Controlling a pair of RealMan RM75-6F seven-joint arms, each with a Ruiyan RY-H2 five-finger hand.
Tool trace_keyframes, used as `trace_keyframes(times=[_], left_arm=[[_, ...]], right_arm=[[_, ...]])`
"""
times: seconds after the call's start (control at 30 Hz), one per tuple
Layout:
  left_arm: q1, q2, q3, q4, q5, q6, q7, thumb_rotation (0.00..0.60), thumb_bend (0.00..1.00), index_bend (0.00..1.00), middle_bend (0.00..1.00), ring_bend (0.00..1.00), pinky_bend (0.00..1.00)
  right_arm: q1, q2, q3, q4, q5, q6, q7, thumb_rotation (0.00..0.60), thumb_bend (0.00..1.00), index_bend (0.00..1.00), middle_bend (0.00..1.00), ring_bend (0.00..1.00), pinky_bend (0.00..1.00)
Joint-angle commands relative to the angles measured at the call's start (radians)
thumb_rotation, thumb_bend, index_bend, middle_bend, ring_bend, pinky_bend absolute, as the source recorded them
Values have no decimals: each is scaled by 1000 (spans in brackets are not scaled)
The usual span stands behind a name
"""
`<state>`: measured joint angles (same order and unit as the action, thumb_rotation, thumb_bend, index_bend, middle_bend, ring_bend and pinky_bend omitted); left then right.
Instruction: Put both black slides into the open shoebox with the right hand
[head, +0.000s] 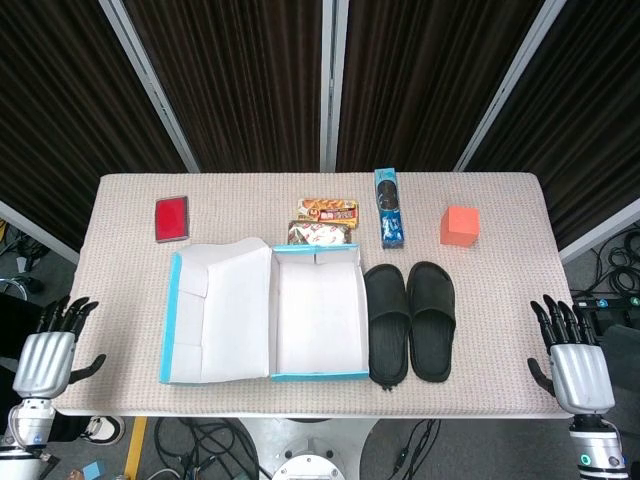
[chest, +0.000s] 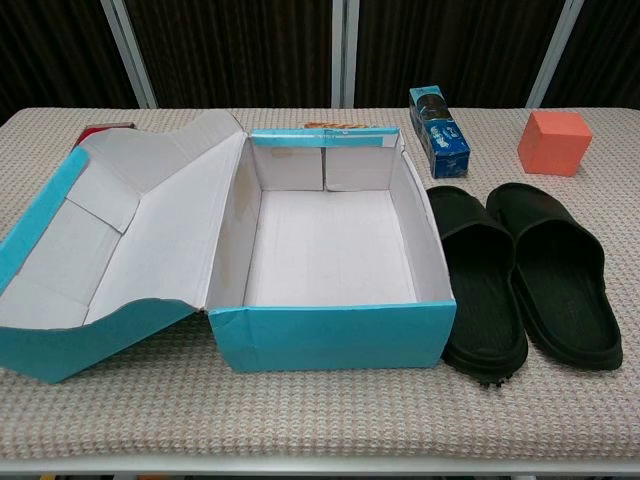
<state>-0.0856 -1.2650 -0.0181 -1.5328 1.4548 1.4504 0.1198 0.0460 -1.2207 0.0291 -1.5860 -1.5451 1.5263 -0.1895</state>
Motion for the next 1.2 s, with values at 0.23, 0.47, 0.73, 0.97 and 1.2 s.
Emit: trace_keyframes(times=[0.23, 0.47, 0.73, 0.97, 1.2], left_arm=[[3, 56, 1, -33, 19, 12, -33, 600, 197, 143, 117, 36, 80], [14, 112, 13, -117, 22, 16, -7, 600, 197, 143, 117, 35, 80], [12, 126, 10, -134, 38, 25, -16, 600, 197, 143, 117, 35, 80], [7, 106, 17, -108, 58, 19, -14, 600, 197, 143, 117, 35, 80], [7, 89, 10, -105, 68, 35, -6, 600, 197, 143, 117, 35, 80]], right_arm=[[27, 15, 9, -14, 35, -68, -13, 600, 169, 0, 0, 0, 0], [29, 47, 12, -38, -1, -43, 55, 600, 171, 0, 0, 0, 0], [93, 114, 49, -122, 40, -138, 74, 600, 168, 0, 0, 0, 0], [198, 188, 100, -281, 164, -312, -10, 600, 169, 0, 0, 0, 0], [333, 205, 151, -380, 359, -508, -68, 600, 165, 0, 13, 0, 0]])
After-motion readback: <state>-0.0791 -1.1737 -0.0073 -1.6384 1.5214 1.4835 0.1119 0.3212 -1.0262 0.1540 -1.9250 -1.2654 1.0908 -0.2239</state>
